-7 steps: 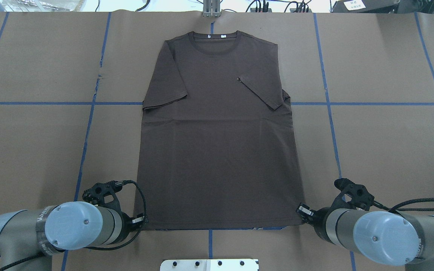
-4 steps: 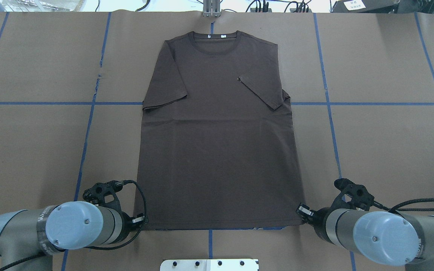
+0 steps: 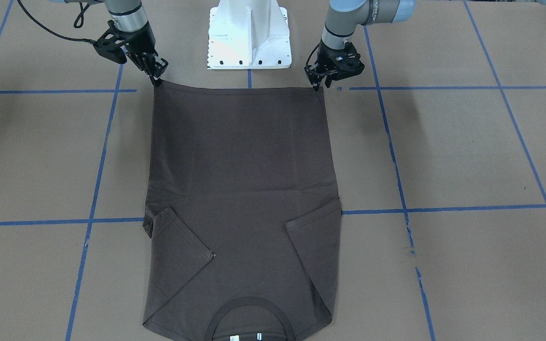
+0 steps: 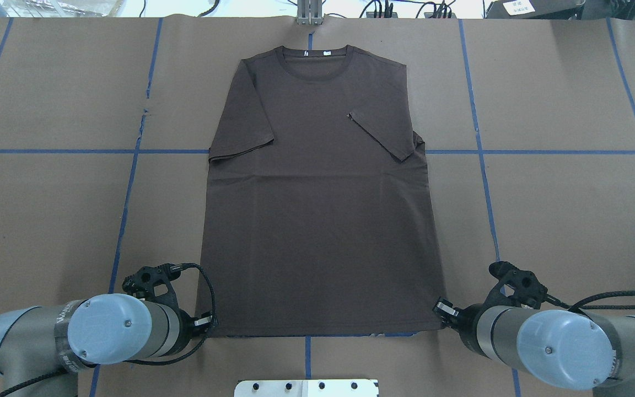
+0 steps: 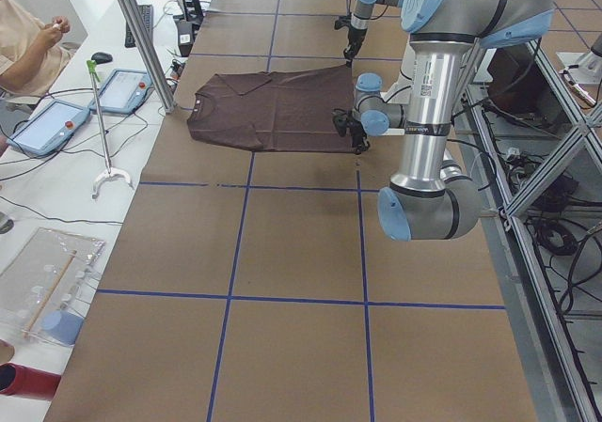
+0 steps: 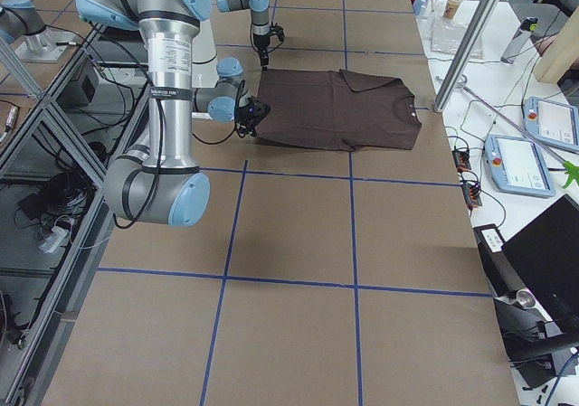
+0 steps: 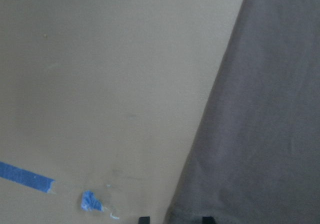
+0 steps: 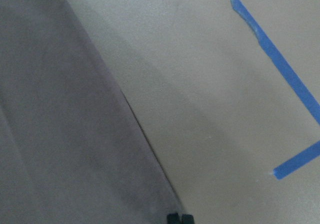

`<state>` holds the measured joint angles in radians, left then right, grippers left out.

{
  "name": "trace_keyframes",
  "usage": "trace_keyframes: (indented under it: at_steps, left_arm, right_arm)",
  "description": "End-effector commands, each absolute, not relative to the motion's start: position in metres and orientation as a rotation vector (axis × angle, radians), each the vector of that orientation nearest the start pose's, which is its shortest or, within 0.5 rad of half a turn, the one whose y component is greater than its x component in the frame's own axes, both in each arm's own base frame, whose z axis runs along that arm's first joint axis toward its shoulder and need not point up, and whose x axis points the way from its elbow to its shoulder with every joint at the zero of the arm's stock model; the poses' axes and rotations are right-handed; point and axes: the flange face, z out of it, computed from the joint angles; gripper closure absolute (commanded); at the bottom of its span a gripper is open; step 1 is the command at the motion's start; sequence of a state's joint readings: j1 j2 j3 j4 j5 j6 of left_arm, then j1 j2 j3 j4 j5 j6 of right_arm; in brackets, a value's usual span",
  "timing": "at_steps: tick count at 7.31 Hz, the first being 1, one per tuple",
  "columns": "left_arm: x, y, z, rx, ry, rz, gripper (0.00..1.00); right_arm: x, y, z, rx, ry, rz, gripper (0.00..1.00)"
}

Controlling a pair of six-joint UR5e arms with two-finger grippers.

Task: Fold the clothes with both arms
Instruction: 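Grasp both hem corners with the left and right grippers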

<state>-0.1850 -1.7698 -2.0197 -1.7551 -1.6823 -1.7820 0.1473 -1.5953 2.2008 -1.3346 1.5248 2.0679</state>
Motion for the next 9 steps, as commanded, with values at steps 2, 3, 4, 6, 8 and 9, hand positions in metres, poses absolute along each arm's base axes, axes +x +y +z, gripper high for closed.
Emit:
trace_keyframes:
  at_steps: [2,3,4,6,8,9]
  left_arm:
    - [0.514,-0.221,0.337,-0.116,0.828,-0.326,0.54]
    - [0.515,-0.221,0.338,-0.115,0.827,-0.327,0.57]
    - [0.514,-0.222,0.337,-0.116,0.829,-0.328,0.91]
    - [0.513,-0.221,0.335,-0.123,0.833,-0.324,1.00]
    - [0.502,-0.222,0.300,-0.124,0.899,-0.323,1.00]
    - [0.479,-0.219,0.280,-0.127,0.942,-0.327,1.00]
  right_arm:
    - [-0.427,-0.203,0.356,-0.106,-0.851,0.624,1.00]
    - [-0.428,-0.203,0.357,-0.105,-0.850,0.625,1.00]
    - [-0.428,-0.203,0.357,-0.107,-0.850,0.624,1.00]
    - [-0.428,-0.203,0.355,-0.107,-0.853,0.624,1.00]
    - [-0.428,-0.202,0.354,-0.109,-0.856,0.623,1.00]
    - [-0.423,-0.196,0.341,-0.120,-0.882,0.611,1.00]
